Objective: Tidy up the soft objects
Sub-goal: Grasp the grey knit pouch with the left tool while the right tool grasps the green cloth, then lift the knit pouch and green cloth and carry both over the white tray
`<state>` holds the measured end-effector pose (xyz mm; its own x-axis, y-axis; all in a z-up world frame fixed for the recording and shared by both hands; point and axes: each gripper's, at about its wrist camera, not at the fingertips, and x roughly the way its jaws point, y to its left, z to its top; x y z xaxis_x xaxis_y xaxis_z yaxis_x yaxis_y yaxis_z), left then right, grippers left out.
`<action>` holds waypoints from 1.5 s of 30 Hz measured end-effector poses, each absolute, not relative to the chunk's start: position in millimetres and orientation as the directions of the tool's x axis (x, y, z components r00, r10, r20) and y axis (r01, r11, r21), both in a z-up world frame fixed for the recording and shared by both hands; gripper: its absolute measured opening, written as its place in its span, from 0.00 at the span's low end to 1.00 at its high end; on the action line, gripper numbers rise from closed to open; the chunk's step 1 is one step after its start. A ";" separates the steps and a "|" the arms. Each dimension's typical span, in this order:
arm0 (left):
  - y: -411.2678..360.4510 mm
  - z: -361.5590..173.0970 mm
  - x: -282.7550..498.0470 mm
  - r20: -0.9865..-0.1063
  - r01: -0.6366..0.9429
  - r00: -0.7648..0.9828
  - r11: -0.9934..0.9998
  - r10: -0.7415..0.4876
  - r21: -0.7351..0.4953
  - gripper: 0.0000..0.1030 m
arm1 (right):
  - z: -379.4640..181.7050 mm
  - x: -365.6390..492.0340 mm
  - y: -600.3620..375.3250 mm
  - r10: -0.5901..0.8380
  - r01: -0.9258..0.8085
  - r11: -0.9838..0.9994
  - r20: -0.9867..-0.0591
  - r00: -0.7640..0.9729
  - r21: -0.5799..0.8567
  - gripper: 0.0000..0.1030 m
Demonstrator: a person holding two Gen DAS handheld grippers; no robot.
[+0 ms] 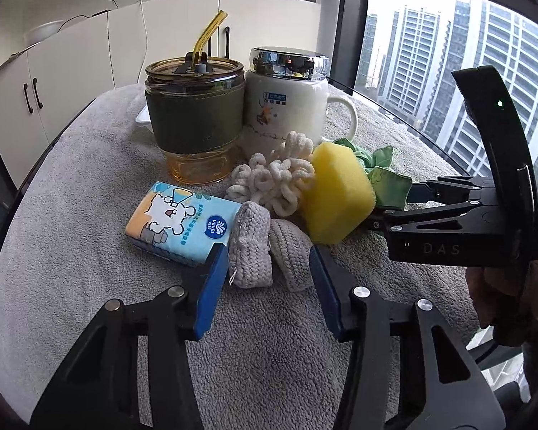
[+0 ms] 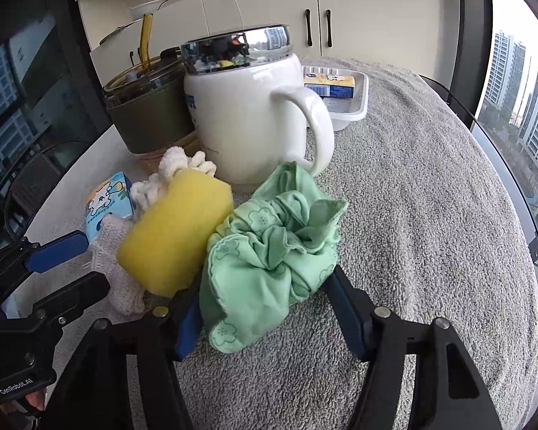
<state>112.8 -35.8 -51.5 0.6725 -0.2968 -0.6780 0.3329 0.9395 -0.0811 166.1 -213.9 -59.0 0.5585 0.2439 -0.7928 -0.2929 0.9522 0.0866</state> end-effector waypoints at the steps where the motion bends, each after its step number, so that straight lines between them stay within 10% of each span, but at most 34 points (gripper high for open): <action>1: -34.8 -54.2 114.2 -0.683 0.332 0.666 0.939 -0.299 -0.087 0.42 | -59.1 165.6 -214.8 0.244 -0.293 0.952 -0.793 0.559 0.087 0.64; 25: -21.4 -63.2 133.2 -0.699 0.295 0.647 0.946 -0.304 -0.137 0.25 | -60.5 166.7 -212.6 0.239 -0.300 0.951 -0.791 0.563 0.073 0.61; 45: -20.2 -41.5 106.9 -0.656 0.353 0.648 0.916 -0.388 -0.193 0.21 | -39.3 138.9 -220.7 0.251 -0.317 0.946 -0.755 0.606 0.060 0.37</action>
